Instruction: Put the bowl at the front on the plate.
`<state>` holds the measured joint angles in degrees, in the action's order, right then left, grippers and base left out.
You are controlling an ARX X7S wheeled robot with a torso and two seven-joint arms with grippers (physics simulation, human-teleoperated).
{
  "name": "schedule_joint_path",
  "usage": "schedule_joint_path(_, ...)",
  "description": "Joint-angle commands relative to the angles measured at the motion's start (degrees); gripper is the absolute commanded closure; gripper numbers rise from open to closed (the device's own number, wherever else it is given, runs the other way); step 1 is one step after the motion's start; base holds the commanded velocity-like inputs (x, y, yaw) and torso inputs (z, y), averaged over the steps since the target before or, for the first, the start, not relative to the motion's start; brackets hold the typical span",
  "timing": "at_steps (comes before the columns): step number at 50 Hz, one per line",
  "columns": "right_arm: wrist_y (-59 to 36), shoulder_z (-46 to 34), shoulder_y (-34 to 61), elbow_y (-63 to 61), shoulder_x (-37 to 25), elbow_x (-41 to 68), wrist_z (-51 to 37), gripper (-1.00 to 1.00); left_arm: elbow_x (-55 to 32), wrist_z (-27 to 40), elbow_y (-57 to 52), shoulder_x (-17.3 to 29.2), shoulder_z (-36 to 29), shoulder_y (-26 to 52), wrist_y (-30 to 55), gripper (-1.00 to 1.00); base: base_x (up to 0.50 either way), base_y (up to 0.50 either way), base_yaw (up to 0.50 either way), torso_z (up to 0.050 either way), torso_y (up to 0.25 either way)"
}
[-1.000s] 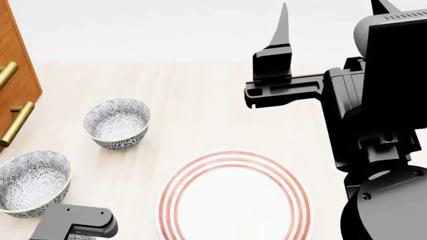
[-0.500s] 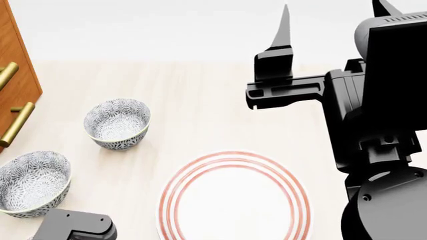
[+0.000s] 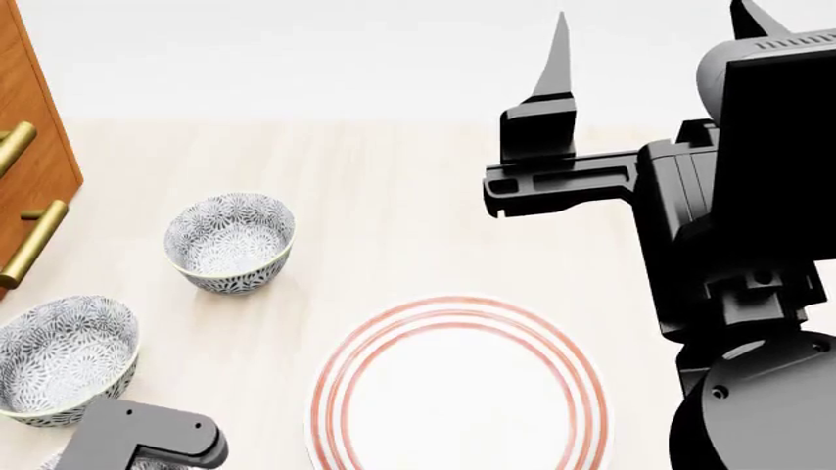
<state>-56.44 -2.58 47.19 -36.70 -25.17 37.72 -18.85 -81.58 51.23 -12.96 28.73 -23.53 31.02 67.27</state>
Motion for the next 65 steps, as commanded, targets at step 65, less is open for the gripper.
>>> schedule_joint_path(65, 2.17, -0.97, -1.35, 0.73, -1.19, -0.09, -0.68, -1.00, 8.81, -4.40, -10.87, 3.11, -4.78, 3.95, -5.95, 1.00, 0.00, 0.00, 0.00, 0.000, 0.000)
